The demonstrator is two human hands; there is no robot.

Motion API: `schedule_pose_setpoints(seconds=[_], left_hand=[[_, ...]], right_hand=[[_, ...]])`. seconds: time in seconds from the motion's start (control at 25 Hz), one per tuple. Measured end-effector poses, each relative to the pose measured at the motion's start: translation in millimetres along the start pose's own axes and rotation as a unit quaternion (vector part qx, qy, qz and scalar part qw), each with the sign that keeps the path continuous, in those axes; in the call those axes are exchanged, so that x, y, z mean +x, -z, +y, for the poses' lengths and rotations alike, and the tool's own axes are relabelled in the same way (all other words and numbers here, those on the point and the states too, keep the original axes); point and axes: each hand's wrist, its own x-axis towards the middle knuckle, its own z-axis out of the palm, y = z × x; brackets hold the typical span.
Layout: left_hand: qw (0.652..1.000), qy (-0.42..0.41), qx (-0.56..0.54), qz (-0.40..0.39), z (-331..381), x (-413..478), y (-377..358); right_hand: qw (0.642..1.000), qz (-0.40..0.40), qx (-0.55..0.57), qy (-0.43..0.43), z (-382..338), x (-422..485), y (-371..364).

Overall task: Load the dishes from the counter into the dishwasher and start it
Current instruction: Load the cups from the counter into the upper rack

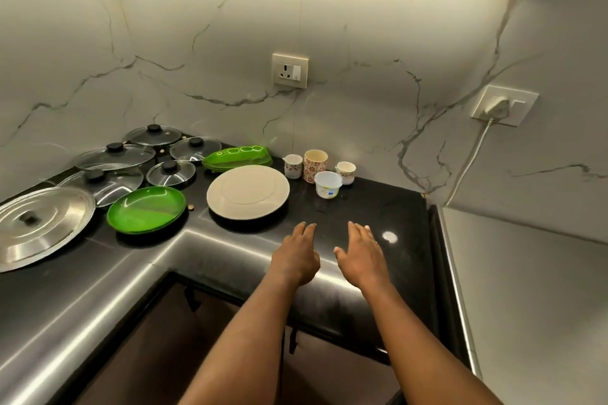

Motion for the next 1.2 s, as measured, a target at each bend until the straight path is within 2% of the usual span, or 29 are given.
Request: schedule_pose_setpoints(seconds=[0.24, 0.44, 0.76, 1.0, 1.2], left_hand=[[0.997, -0.043, -0.032, -0.058, 2, 59, -19], [0.996, -0.044, -0.038, -0.073, 6, 112, -27], [0.989, 0.076, -0.115, -0.050, -3, 201, -36], [0.969, 0.178, -0.170, -0.021, -9, 244, -56], [0.947, 0.228, -0.226, 0.005, -5, 279, -57]], right_hand=[[0.998, -0.023, 0.006, -0.050, 5, 46, -12], [0.996, -0.023, 0.035, -0.082, 22, 102, -11], [0.986, -0.062, 0.121, -0.099, 47, 206, -28], [0.969, -0.092, 0.190, -0.124, 63, 264, -54], [0.964, -0.089, 0.221, -0.118, 65, 303, -71]])
